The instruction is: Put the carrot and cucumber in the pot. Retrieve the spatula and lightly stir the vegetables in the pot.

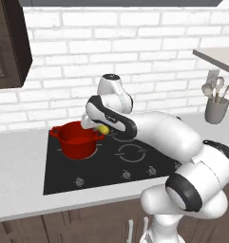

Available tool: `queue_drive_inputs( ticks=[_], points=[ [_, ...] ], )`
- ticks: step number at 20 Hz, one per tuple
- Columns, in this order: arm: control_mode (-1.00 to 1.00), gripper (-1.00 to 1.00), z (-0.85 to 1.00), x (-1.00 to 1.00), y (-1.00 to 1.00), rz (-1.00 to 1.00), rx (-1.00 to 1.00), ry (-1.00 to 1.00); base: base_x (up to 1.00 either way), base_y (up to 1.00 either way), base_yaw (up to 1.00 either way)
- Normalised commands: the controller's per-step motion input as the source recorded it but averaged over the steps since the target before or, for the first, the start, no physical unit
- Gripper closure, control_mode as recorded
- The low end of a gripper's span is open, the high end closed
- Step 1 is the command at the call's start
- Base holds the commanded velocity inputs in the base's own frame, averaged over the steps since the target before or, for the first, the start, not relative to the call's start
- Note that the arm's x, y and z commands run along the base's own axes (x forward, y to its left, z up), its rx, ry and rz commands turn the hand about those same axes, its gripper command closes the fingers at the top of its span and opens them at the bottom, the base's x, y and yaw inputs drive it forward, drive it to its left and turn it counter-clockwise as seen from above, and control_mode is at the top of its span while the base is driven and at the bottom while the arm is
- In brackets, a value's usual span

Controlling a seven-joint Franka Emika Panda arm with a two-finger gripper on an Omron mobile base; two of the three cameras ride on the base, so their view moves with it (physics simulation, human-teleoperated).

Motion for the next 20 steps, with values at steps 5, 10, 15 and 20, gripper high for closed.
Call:
queue_drive_inputs(
  ticks=[5,10,15,20],
  points=[
    [-1.00,1.00,-0.19,0.38,0.59,0.00,0.01,0.00,0.00,0.00,0.00],
    [-1.00,1.00,-0.37,0.40,0.24,0.00,0.05,-0.05,0.00,0.00,0.00],
    [-1.00,1.00,-0.27,0.31,0.19,0.00,0.03,-0.09,0.00,0.00,0.00],
    [-1.00,1.00,-0.24,0.14,0.05,0.00,0.03,-0.02,0.00,0.00,0.00]
  ],
)
